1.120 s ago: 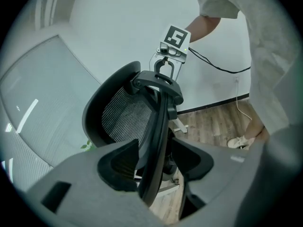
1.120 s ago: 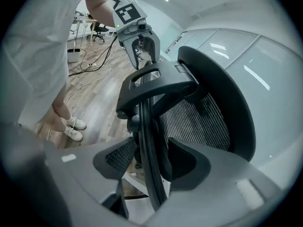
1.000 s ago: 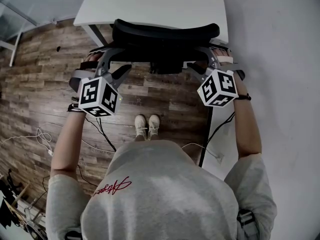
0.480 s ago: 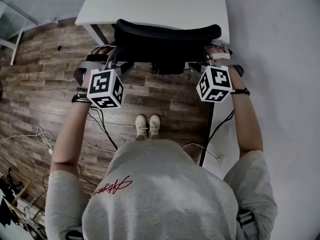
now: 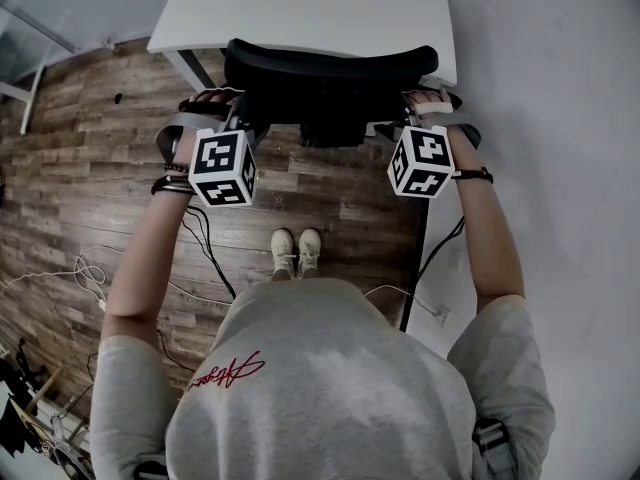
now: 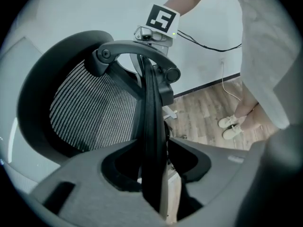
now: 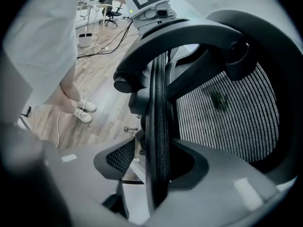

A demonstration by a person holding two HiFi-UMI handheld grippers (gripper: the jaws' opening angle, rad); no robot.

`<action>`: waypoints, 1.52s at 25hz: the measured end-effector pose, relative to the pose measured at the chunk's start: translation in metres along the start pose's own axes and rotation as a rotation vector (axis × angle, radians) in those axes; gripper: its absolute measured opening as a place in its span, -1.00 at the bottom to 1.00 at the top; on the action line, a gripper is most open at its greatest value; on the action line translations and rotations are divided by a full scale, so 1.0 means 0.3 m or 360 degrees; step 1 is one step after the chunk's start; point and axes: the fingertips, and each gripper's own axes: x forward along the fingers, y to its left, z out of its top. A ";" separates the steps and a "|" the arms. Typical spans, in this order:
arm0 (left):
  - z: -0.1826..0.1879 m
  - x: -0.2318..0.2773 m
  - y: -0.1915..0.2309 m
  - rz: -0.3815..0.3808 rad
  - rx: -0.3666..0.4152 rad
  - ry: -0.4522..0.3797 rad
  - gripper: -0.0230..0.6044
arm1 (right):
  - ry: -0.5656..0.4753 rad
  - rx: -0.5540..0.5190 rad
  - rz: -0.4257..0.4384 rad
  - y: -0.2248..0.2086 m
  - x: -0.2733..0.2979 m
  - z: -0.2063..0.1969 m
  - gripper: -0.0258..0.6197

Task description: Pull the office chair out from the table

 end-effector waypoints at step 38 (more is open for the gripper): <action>-0.038 0.050 0.003 0.0081 0.0115 0.0212 -0.68 | 0.0095 0.0009 -0.0200 -0.027 0.018 -0.006 -0.63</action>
